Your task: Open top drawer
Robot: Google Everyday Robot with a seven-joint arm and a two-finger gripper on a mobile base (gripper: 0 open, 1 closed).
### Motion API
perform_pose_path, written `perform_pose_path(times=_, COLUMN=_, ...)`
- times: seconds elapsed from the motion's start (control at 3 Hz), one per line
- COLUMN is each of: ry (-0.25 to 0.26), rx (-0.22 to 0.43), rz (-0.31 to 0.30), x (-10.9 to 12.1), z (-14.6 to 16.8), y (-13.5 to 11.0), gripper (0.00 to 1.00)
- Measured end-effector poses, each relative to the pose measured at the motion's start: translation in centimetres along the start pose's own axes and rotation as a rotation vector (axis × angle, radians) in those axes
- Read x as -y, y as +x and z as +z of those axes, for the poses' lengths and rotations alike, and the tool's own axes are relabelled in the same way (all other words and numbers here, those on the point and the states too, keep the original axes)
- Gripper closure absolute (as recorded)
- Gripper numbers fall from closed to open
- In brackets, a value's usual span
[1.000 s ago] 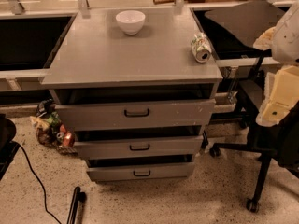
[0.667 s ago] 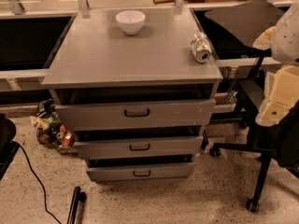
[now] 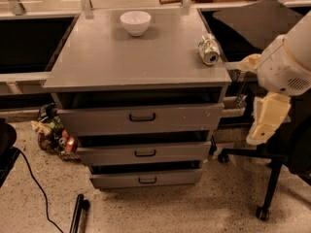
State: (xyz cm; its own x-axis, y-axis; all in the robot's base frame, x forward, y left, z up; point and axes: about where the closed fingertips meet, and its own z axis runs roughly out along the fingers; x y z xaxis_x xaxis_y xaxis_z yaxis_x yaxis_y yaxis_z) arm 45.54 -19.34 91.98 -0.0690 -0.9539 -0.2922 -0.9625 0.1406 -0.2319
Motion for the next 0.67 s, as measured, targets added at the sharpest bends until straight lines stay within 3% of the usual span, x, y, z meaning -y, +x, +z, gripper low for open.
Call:
perform_pose_path(times=0.33, ry=-0.050, rx=0.077, rz=-0.040, x=0.5, z=4.8, y=-0.1, gripper=0.00)
perform_pose_path(times=0.67, ry=-0.118, rx=0.120, rz=-0.022, x=1.4, z=10.0, y=0.7, gripper=0.00)
